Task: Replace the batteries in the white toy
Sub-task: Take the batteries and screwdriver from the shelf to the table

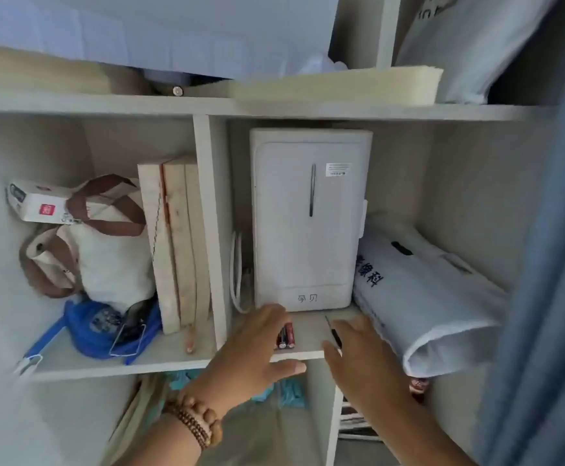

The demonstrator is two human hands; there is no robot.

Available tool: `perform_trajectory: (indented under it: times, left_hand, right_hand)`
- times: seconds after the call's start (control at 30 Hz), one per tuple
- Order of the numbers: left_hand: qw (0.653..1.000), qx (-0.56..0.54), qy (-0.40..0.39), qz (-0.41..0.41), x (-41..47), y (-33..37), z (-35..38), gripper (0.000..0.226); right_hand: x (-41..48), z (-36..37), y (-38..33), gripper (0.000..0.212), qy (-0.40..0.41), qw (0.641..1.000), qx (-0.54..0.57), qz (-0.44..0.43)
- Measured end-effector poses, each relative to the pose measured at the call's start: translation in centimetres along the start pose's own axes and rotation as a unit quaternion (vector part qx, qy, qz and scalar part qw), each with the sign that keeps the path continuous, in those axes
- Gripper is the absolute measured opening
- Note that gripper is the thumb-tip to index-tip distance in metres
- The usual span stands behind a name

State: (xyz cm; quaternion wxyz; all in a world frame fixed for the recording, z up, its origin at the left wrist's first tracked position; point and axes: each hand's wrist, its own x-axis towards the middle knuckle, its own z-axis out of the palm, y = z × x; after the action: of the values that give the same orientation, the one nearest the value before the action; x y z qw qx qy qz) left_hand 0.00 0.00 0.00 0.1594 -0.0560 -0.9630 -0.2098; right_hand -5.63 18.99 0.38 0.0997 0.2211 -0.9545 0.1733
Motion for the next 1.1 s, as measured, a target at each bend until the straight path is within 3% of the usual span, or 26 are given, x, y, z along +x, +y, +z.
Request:
perform_trajectory:
  times: [0.27, 0.5, 0.6, 0.7, 0.9, 1.1]
  left_hand:
    - [0.994, 0.091, 0.052, -0.015, 2.9, -1.3, 2.1, 0.073]
    - [0.99, 0.102, 0.083, 0.044, 3.0, -1.4, 2.5, 0.064]
    - [0.993, 0.084, 0.074, 0.033, 2.9, -1.2, 2.4, 0.063]
    - [0.994, 0.08, 0.071, 0.011, 2.8, -1.1, 2.2, 0.062]
    - [0.983, 0.16, 0.086, 0.009, 2.6, -0.6, 2.4, 0.064]
    - [0.981, 0.169, 0.093, 0.025, 2.7, -0.6, 2.5, 0.057]
  right_hand:
    - [1.9, 0.7, 0.7, 0.029, 0.071, 0.993, -0.092, 0.019]
    - [1.8, 0.6, 0.9, 0.033, 0.064, 0.997, -0.051, -0.014]
    - [1.9, 0.6, 1.2, 0.026, 0.054, 0.997, -0.044, -0.016]
    - [1.9, 1.1, 1.5, 0.036, 0.069, 0.998, -0.002, -0.011]
    - [1.7, 0.7, 1.5, 0.034, 0.051, 0.999, 0.015, -0.009]
    - [1.7, 0.4, 1.3, 0.032, 0.047, 0.999, 0.012, -0.011]
